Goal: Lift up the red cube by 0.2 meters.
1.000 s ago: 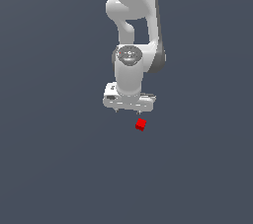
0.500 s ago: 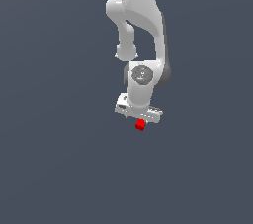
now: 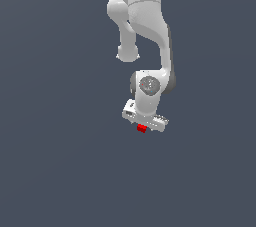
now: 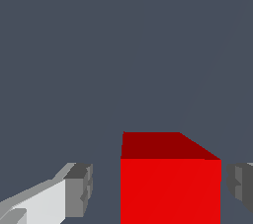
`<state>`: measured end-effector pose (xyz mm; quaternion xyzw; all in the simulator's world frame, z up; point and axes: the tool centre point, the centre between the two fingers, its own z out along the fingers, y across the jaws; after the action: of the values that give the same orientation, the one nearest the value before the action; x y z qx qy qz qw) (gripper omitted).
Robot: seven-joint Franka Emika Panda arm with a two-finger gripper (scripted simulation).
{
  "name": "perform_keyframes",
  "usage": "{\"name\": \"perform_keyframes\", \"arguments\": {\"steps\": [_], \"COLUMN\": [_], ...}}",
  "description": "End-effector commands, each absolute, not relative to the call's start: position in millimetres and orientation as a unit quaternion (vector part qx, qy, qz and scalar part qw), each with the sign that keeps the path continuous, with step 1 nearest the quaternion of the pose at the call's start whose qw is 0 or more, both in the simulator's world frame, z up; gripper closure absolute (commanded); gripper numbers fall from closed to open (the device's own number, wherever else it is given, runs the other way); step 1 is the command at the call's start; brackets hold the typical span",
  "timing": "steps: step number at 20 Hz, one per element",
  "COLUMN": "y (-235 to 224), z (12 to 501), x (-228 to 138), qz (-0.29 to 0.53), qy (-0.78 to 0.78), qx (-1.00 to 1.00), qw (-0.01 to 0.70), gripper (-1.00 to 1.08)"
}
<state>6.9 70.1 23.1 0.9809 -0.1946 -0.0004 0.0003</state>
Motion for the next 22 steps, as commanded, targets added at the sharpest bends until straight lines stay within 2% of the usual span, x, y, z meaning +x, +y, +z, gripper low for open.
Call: {"name": "perform_keyframes", "arguments": {"steps": [1, 2, 3, 15, 22], "y": [72, 72, 72, 72, 72], "z": [20, 20, 20, 21, 44], "x": [8, 8, 8, 8, 7], "qz": [0.000, 0.000, 0.000, 0.000, 0.000], "qy": [-0.199, -0.200, -0.200, -0.199, -0.199], "qx": [0.980, 0.980, 0.980, 0.980, 0.980], "qw": [0.000, 0.000, 0.000, 0.000, 0.000], "gripper": [-0.92, -0.92, 1.08, 1.08, 1.08]}}
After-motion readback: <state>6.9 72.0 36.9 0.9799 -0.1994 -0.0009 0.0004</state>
